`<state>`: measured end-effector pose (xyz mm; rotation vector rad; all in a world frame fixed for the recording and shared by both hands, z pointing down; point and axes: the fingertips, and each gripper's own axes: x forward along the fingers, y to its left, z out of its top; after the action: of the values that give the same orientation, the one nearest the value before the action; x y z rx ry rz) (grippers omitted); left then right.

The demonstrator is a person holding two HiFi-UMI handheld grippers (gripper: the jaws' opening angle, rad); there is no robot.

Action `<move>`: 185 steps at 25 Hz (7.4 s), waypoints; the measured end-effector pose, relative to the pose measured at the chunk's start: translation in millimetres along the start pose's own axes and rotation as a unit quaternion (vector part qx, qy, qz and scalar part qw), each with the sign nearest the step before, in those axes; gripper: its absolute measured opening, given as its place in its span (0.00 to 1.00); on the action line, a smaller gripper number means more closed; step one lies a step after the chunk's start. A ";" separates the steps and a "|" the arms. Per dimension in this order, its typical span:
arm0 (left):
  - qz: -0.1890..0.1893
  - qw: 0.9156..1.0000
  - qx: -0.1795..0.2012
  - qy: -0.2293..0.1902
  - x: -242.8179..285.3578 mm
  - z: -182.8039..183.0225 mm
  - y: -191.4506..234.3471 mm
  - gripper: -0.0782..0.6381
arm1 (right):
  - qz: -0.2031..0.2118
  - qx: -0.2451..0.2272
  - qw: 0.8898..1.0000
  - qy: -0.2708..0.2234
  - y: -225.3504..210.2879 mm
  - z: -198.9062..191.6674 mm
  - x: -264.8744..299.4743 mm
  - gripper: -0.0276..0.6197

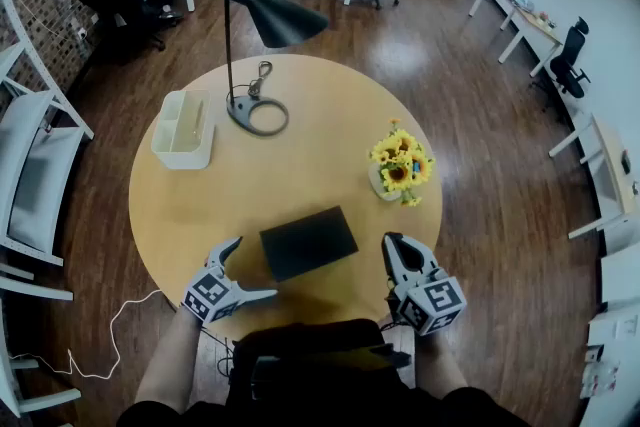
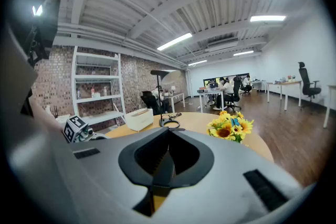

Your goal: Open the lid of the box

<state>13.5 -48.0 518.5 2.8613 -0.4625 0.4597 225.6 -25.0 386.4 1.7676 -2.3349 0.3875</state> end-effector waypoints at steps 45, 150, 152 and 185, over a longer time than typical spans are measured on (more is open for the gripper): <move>-0.063 0.993 0.055 -0.078 35.0 -16.1 6.7 0.95 | 0.349 -0.424 0.808 0.215 150.7 -119.4 89.9 0.32; -0.095 0.992 0.070 -0.043 43.1 -24.8 -13.4 0.89 | 0.394 -0.491 0.722 0.287 138.1 -124.7 86.2 0.57; -0.095 0.992 0.072 -0.040 43.3 -25.5 -13.5 0.89 | 0.398 -0.470 0.735 0.283 139.1 -117.2 84.4 0.57; -0.037 0.999 -0.019 0.008 7.6 -32.6 -15.8 0.78 | 0.297 -0.268 0.914 0.063 105.1 48.3 159.0 0.37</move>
<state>16.9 -27.3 549.0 2.8248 -0.3567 0.4549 81.5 -158.6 378.9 0.7528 -2.5119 -0.0711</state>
